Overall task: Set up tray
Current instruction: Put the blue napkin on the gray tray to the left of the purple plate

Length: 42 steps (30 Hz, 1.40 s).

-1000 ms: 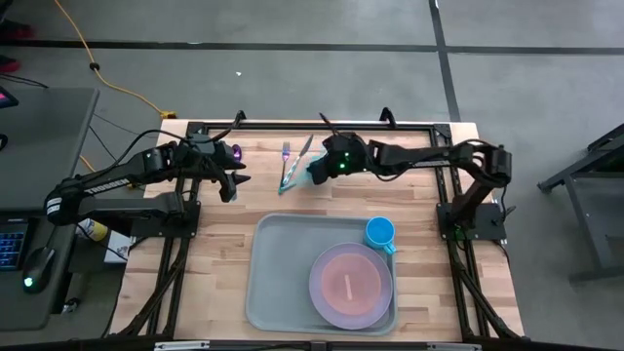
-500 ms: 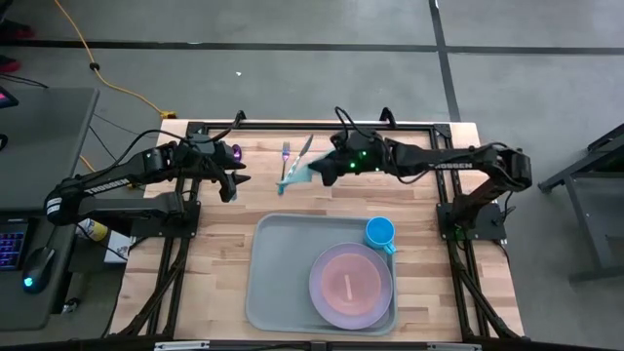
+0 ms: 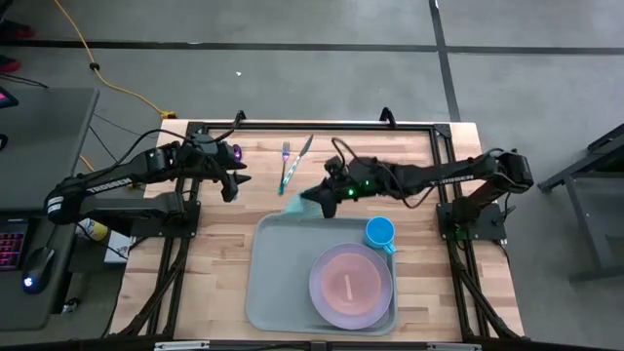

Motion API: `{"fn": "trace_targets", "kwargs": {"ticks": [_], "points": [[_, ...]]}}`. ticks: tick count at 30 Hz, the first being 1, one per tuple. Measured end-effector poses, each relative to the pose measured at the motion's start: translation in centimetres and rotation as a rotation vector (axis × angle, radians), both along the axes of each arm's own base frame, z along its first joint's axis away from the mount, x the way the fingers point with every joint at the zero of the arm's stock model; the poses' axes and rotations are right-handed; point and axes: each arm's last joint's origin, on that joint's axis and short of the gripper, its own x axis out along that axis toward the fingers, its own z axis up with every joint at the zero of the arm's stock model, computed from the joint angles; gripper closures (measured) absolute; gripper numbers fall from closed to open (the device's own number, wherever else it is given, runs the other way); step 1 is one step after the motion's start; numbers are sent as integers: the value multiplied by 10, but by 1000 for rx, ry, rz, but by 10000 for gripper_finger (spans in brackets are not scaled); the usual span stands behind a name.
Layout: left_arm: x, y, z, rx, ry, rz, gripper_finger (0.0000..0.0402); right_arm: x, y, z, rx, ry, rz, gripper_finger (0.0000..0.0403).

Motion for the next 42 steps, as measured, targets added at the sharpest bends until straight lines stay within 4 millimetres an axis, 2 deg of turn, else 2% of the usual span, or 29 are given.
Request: {"fn": "trace_targets", "kwargs": {"ticks": [9, 14, 18, 21, 25, 28, 31, 36, 42], "points": [[14, 5, -6, -9, 31, 1, 174, 1, 51, -6, 23, -16, -84, 403], [19, 7, -9, -1, 52, -15, 174, 8, 72, -18, 73, -37, -142, 403], [18, 6, -9, 24, 57, -58, 174, 33, 85, -17, 68, -32, -138, 403], [15, 4, -6, 31, 36, -83, 174, 62, 95, -12, 36, 0, -108, 403], [10, 1, -4, 21, 29, -120, 174, 97, 105, -15, -23, 104, -92, 403], [2, -2, -3, 12, 29, -139, 174, 111, 111, -14, -44, 130, -108, 403], [-7, -6, 0, 13, 27, -142, 174, 114, 114, -14, -48, 155, -114, 403], [-23, -12, 5, 32, -8, -138, 174, 109, 124, -37, -53, 296, -170, 403], [-35, -16, 10, 52, -52, -137, 174, 120, 147, -78, 48, 335, -160, 403]]}}
